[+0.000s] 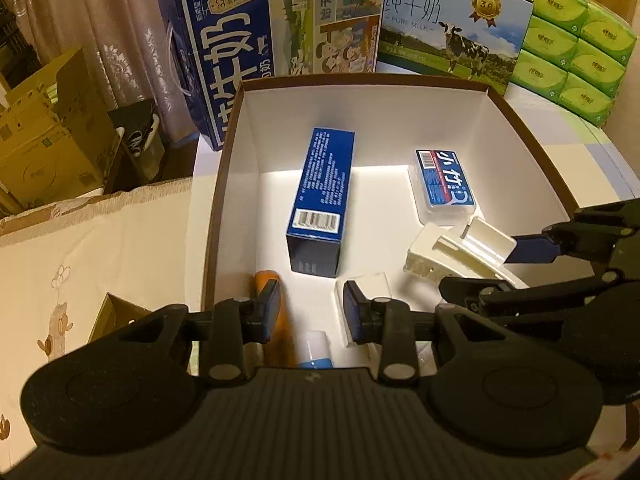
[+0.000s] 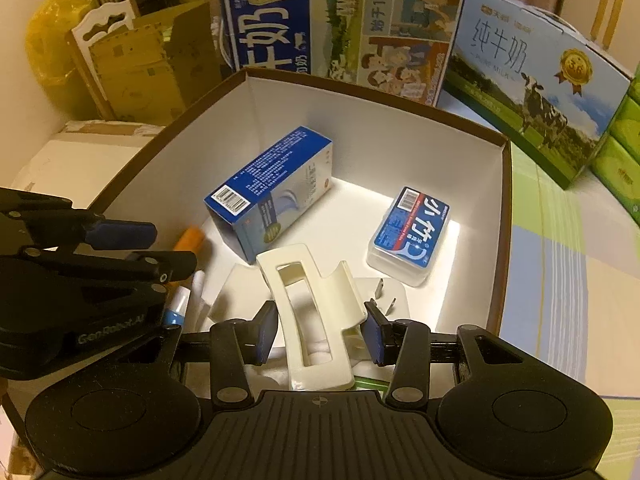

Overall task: Organize rigid objects
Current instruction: 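Open the left tool to drop the knife while the right tool releases the claw clip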

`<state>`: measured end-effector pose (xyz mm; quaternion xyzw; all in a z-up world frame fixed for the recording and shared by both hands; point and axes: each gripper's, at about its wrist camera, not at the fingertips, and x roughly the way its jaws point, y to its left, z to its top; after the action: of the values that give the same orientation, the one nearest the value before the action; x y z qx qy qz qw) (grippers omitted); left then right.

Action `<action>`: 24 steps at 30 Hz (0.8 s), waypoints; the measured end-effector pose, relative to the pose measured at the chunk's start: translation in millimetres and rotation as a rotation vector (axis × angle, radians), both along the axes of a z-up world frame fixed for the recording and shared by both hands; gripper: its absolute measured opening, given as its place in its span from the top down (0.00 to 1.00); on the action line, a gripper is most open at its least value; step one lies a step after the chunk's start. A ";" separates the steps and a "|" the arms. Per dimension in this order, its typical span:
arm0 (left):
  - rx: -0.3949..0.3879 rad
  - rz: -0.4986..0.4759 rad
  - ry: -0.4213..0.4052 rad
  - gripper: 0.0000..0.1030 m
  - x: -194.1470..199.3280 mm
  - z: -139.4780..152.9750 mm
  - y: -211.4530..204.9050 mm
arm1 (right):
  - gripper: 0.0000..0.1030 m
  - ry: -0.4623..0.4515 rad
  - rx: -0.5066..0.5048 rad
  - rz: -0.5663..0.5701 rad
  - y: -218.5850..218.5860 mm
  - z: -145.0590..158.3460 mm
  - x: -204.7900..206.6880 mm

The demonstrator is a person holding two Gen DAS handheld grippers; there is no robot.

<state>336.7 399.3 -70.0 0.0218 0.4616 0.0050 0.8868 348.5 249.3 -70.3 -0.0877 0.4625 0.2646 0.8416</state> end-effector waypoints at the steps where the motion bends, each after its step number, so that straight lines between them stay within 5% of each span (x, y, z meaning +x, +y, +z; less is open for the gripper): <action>1: -0.004 0.000 -0.003 0.69 0.7 0.5 0.9 | 0.59 0.006 0.003 -0.006 0.3 -0.4 1.4; 24: -0.077 -0.010 -0.078 0.46 -29.9 26.8 3.1 | 0.34 -0.033 0.116 -0.069 -31.2 24.9 -13.8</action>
<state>306.8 402.5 -43.2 -0.0103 0.4265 -0.0163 0.9043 334.7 218.1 -45.4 -0.0271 0.4352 0.2605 0.8614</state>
